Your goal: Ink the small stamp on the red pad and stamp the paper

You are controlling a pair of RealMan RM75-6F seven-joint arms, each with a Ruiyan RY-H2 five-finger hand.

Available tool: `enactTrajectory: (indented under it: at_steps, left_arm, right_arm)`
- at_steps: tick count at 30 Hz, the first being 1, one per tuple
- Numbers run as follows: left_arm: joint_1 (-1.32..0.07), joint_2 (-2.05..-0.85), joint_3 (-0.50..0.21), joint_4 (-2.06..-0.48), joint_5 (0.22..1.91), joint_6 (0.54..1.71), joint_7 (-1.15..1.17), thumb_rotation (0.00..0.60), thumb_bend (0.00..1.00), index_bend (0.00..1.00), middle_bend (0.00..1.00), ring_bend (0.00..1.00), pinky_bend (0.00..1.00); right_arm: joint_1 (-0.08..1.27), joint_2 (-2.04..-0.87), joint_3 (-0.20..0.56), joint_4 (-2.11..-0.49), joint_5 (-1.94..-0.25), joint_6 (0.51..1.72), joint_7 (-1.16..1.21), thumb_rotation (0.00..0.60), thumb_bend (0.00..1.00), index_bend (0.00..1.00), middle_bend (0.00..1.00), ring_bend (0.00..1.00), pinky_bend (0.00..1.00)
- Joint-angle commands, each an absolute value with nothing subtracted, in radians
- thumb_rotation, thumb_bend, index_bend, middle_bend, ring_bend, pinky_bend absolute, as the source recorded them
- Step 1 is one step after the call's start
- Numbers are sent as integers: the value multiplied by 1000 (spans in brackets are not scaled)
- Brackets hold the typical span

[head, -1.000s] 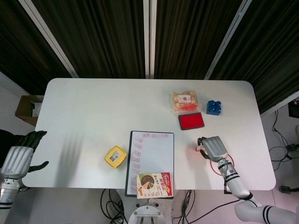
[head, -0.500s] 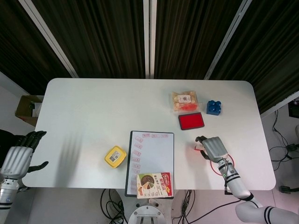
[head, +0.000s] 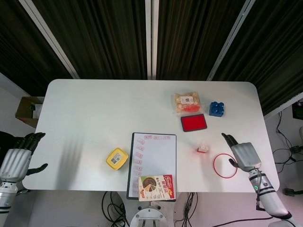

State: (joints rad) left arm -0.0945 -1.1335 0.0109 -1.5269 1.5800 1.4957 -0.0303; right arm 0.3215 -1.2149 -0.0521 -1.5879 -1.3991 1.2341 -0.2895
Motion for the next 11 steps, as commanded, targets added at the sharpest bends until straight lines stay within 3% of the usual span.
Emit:
enactTrajectory:
  at_steps: [1,2,3,4,5,11]
  left_arm:
    - [-95,-1133,11,-1537,1584,1498,-24,600,0,126,138,117,204]
    - [-95,-1132,11,-1541,1586,1499,-21,600,0,126,139,117,204]
    - [-96,-1131,11,-1548,1588,1500,-16,600,0,127,138,117,204]
    - [-96,-1129,11,-1553,1589,1500,-12,600,0,127,138,117,204]
    - [-96,-1127,10,-1557,1591,1501,-8,600,0,127,138,117,203]
    - [-95,-1114,7,-1572,1590,1507,6,600,0,127,138,117,203]
  right_arm:
    - [182,-1163,-66,-1560,-1505,1499,-155,600,111,0,75,513,747]
    - [162,-1176,-58,-1523,-1522,1549,-133,600,111,0,38,273,466]
    - [139,-1194,-48,-1473,-1532,1601,-123,600,113,0,16,109,250]
    - [124,-1204,-42,-1453,-1522,1617,-117,600,115,0,3,14,87]
    - [114,-1207,-37,-1448,-1507,1618,-104,600,118,0,0,0,2]
    - [109,-1201,-17,-1458,-1451,1548,-65,600,122,0,0,0,0]
